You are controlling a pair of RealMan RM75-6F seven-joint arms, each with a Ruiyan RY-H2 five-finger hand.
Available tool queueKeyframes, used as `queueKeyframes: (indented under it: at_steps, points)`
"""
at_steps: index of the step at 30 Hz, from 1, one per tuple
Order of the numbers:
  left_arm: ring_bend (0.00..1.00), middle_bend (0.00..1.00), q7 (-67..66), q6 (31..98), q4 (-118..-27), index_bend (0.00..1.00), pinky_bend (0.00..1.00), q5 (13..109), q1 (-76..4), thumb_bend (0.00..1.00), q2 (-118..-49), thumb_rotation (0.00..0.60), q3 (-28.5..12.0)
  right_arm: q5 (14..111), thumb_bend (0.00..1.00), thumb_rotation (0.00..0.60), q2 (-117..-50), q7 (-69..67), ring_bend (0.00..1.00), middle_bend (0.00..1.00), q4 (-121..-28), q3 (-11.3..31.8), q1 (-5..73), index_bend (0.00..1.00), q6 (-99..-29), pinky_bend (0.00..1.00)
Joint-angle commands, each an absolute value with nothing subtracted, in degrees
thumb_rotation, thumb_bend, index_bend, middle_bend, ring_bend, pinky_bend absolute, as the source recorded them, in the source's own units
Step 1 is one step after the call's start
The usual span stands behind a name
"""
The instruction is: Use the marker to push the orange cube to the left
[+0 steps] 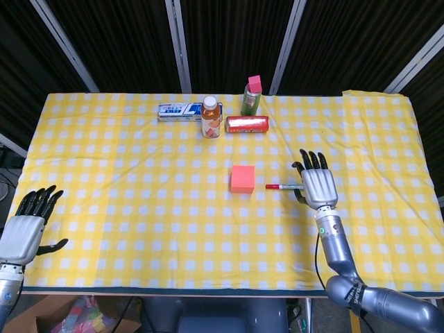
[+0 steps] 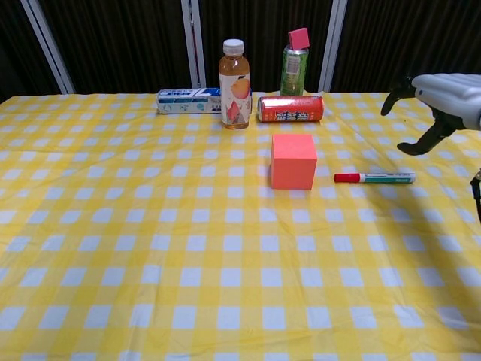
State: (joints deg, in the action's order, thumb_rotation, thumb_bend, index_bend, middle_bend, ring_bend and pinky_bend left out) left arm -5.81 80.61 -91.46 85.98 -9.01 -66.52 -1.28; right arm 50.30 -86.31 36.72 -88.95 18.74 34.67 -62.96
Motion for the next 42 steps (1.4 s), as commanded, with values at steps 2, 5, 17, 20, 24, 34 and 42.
queueKeyframes:
  at_steps: [2,5,17,20,24,34,42]
  points:
    - [0.00,0.00,-5.75,80.80,-91.40,0.00,0.03,86.04,-8.97,0.00,-66.55,0.600,-1.33,46.68,0.41,0.600,-89.03,38.09,0.00,0.08,-86.21,18.99,36.79,0.29,-62.14,0.00]
    - [0.00,0.00,-5.65,80.80,-91.36,0.00,0.03,85.97,-8.98,0.00,-66.58,0.600,-1.37,45.48,0.41,0.600,-90.20,38.83,0.00,0.08,-84.46,18.41,37.72,0.29,-61.96,0.00]
    - [0.00,0.00,-5.48,80.69,-91.26,0.00,0.03,85.91,-9.04,0.00,-66.69,0.600,-1.37,42.30,0.41,0.600,-93.84,37.67,0.00,0.08,-76.52,16.97,39.88,0.29,-59.03,0.00]
    - [0.00,0.00,-5.49,80.43,-91.32,0.00,0.03,85.68,-9.08,0.00,-66.64,0.600,-1.35,41.96,0.41,0.600,-94.67,37.29,0.00,0.08,-74.89,16.64,40.20,0.29,-58.59,0.00]
    - [0.00,0.00,-5.40,80.53,-91.39,0.00,0.03,85.82,-9.07,0.00,-66.62,0.600,-1.33,41.33,0.41,0.600,-95.83,36.48,0.00,0.08,-72.42,16.57,40.72,0.31,-57.77,0.00]
    - [0.00,0.00,-4.97,80.10,-91.54,0.00,0.03,85.60,-9.23,0.00,-66.43,0.600,-1.33,42.02,0.41,0.600,-99.42,33.58,0.00,0.11,-65.59,16.22,41.62,0.38,-56.28,0.00]
    - [0.00,0.00,-4.60,80.01,-91.59,0.00,0.03,85.53,-9.29,0.00,-66.33,0.600,-1.37,43.05,0.41,0.600,-101.32,31.99,0.00,0.12,-62.23,16.45,42.16,0.38,-55.89,0.00]
